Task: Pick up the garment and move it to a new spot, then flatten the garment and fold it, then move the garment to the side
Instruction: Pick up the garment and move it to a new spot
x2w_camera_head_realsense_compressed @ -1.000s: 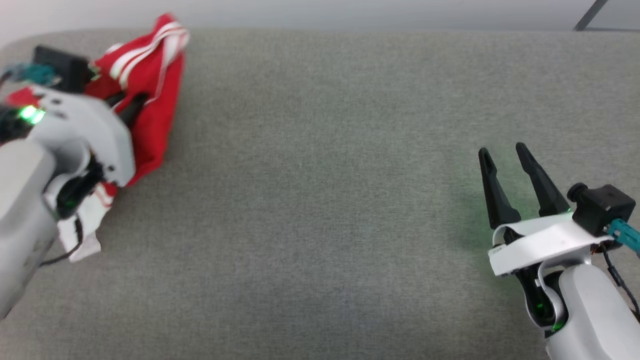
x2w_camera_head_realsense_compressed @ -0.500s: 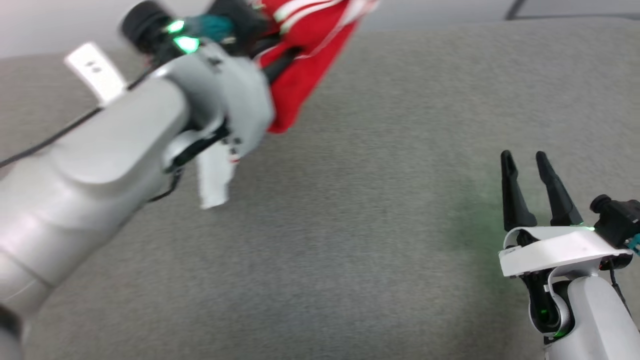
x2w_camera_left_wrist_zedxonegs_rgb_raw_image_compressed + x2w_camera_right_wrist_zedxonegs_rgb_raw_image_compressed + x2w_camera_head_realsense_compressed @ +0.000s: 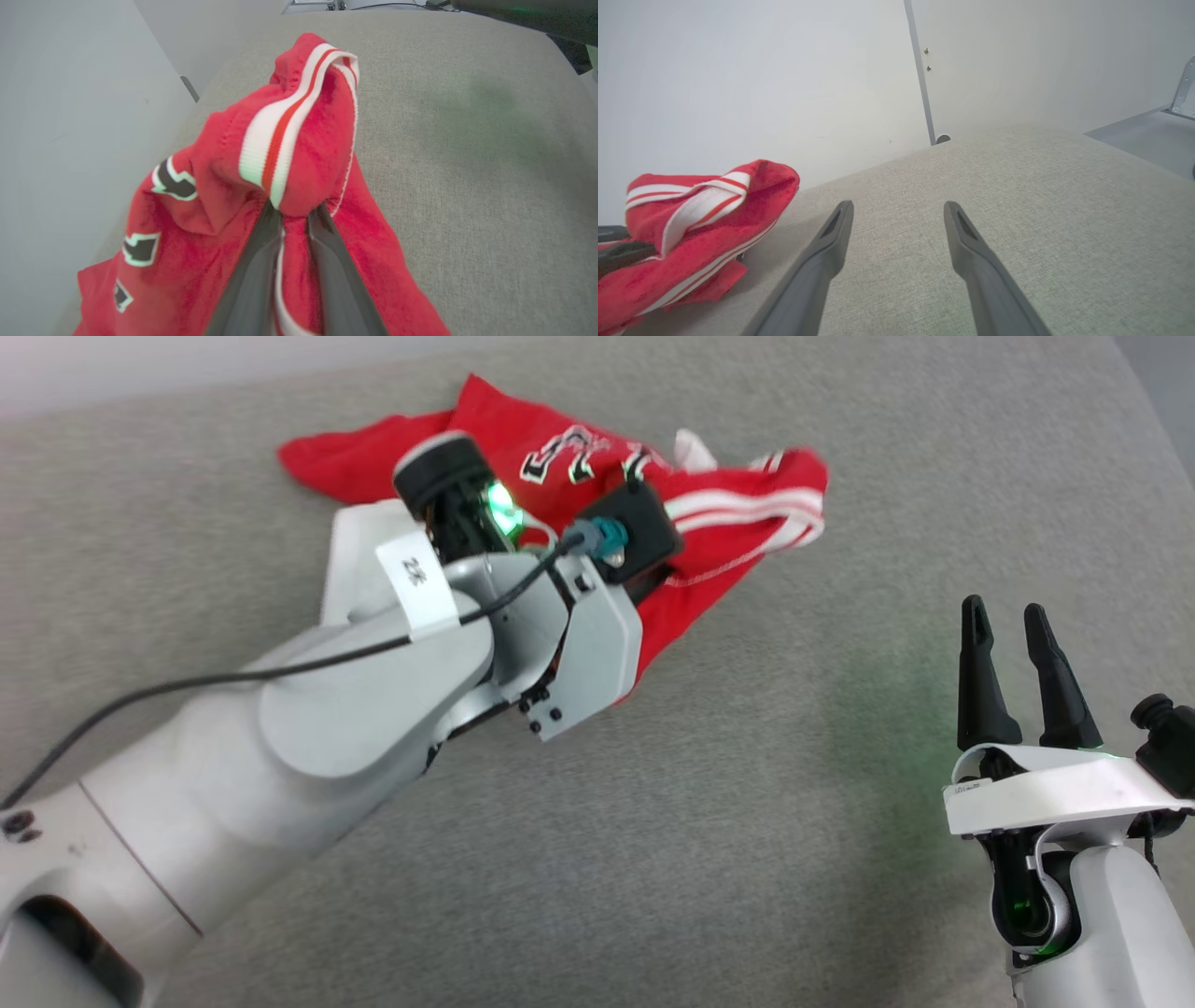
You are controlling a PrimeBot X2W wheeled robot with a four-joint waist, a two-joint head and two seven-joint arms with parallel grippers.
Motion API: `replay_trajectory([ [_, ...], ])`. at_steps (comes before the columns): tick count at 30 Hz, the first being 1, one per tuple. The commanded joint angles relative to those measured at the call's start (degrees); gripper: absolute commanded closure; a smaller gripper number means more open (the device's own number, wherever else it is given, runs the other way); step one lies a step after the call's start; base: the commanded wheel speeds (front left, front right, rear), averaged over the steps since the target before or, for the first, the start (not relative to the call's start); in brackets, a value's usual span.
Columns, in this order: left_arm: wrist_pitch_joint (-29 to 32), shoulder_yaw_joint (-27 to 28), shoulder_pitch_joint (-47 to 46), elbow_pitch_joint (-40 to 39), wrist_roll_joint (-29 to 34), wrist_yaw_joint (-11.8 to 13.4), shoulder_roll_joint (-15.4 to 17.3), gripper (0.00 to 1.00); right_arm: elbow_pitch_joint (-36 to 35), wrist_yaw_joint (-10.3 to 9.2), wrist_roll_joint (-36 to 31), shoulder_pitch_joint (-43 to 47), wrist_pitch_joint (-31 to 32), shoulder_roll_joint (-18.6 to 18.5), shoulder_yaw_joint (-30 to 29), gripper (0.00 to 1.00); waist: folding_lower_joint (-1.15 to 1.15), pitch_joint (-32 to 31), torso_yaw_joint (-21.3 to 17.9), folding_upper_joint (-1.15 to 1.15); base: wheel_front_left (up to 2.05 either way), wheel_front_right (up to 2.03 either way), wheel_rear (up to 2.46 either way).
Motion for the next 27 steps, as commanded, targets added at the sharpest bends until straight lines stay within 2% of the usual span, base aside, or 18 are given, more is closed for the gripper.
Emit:
replay_trajectory([
  [1, 0.55, 0.16, 1.04, 0.19, 0.38, 0.10, 0.16, 1.00, -0.28, 0.00, 0.27, -0.57, -0.27, 0.26, -0.18, 0.00, 0.00, 2.70, -2.88, 0.00, 0.00, 0.00, 0.00],
  [5, 2.23, 0.14, 2.93, 0.90, 0.31, 0.10, 0.11, 1.00, -0.43, 0.00, 0.62, -0.80, -0.27, 0.44, 0.00, 0.00, 0.00, 3.47, -3.81, 0.00, 0.00, 0.00, 0.00],
  [14, 10.10, -0.15, 6.05, 2.54, -0.66, 0.10, 1.27, 1.00, -0.93, 0.00, 2.14, -1.22, -0.27, 0.50, 1.43, 0.00, 0.00, 4.38, -4.83, 0.00, 0.00, 0.00, 0.00],
  [15, 10.65, -0.19, 6.11, 2.70, -1.30, 0.10, 1.43, 0.94, -1.03, 0.00, 2.02, -1.28, -0.27, 0.50, 1.52, 0.00, 0.00, 4.30, -4.79, 0.00, 0.00, 0.00, 0.00],
  [17, 11.06, -0.22, 6.09, 2.81, -2.25, 0.10, 1.45, 0.35, -1.21, 0.00, 1.77, -1.17, -0.27, 0.51, 1.59, 0.00, 0.00, 4.01, -4.40, 0.00, 0.00, 0.00, 0.00],
  [18, 10.37, -0.22, 5.88, 2.96, -2.87, 0.10, 1.38, 0.00, -1.22, 0.00, 1.49, -1.02, -0.27, 0.51, 1.49, 0.00, 0.00, 3.72, -4.01, 0.00, 0.00, 0.00, 0.00],
  [21, 8.02, -0.07, 5.34, 3.62, -4.51, 0.11, 0.77, 0.00, -0.81, 0.00, 0.62, -0.56, -0.27, 0.50, 1.21, 0.00, 0.00, 2.40, -2.38, 0.00, 0.00, 0.00, 0.00],
  [27, -0.56, 0.11, 3.74, 5.93, -9.61, 0.11, -1.19, 0.00, 0.15, 0.00, -2.07, -0.01, -0.27, -0.48, 0.46, 0.00, 0.00, -1.28, 2.27, 0.00, 0.00, 0.00, 0.00],
])
